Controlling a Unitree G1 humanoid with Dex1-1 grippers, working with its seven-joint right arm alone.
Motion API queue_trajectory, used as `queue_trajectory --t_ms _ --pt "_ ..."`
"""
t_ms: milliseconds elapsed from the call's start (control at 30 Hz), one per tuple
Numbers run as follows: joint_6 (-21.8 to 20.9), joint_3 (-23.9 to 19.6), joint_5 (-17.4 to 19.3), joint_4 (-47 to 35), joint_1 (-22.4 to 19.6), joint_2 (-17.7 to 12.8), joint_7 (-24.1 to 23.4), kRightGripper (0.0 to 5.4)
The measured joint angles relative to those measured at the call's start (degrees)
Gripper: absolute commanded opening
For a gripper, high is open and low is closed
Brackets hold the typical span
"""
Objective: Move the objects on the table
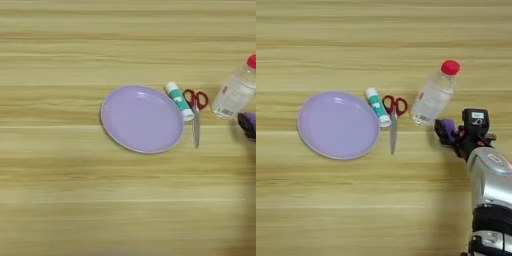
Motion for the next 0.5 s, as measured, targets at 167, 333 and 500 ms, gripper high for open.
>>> queue_trajectory --t_ms 167,333,500 --pt "1.4 0.3 0.7 -6.4 3.0 1.7 0.0 5.17" --pt "2.9 0.4 1.1 -10.0 4.8 2.2 0.1 5.37" --pt "3.8 0.7 1.9 -13.4 6.5 3.9 0.5 5.37"
